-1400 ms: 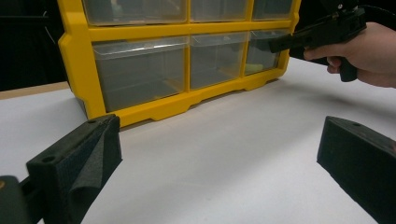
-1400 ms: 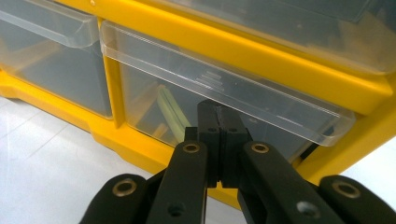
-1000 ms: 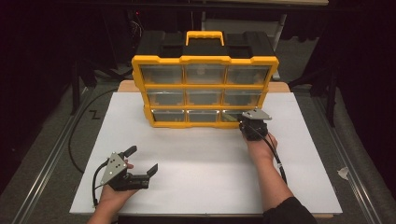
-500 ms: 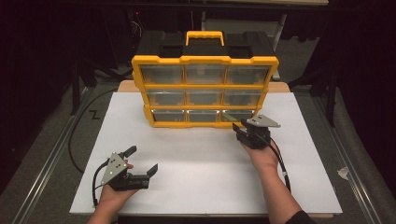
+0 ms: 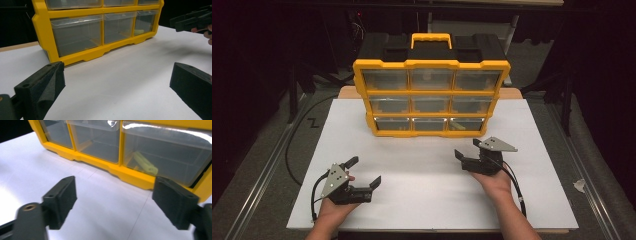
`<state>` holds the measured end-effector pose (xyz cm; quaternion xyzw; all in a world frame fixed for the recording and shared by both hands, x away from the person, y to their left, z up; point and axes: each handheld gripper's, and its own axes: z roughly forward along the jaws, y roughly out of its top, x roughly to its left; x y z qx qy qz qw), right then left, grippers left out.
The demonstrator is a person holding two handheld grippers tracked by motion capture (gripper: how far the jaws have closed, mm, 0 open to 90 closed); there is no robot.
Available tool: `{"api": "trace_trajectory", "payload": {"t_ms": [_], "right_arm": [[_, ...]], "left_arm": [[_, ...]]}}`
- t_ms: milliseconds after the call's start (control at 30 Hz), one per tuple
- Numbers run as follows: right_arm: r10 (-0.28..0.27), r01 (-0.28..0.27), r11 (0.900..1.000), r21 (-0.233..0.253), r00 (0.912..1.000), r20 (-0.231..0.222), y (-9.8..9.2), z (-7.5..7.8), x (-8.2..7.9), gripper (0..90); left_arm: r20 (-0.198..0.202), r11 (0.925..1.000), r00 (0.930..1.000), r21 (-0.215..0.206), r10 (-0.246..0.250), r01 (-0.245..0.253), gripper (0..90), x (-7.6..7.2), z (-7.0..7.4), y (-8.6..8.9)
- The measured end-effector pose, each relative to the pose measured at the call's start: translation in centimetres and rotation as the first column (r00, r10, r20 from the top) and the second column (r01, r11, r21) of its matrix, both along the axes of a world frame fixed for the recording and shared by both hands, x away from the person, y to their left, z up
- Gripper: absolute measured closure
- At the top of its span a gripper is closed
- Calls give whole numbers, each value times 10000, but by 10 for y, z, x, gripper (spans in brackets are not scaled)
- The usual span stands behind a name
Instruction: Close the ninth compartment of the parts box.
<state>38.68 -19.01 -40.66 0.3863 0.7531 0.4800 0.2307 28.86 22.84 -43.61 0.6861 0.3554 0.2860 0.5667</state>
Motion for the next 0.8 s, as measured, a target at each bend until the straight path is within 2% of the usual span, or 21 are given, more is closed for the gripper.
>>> {"api": "trace_trajectory", "payload": {"t_ms": [100,200,300,367,500,700,800], "right_arm": [[72,-72,10000,-16,9999,109,-3,-4,-8,132],[-183,187,9997,-145,9995,264,-5,-6,-14,10],[-225,232,9996,-145,9985,490,-10,-5,-20,10],[-66,71,9999,-97,9985,548,-12,-4,-24,10],[-6,30,9994,-338,9976,694,-17,-4,-34,10],[11,30,9984,-566,9973,730,-25,-6,-46,10],[-51,86,9987,-507,9977,678,-32,-8,-52,10]], "left_arm": [[-4,10000,10000,29,7,-7,4,0,0,0],[-9,10000,10000,46,9,-9,4,0,0,0],[-10,10000,10000,55,18,-18,4,0,0,0],[-21,10000,10000,43,23,-23,4,0,0,0],[-26,10000,10000,54,50,-50,4,0,0,0],[-11,9999,9999,44,133,-133,4,-1,0,1],[-18,9999,9999,41,141,-141,4,-1,0,1]]}}
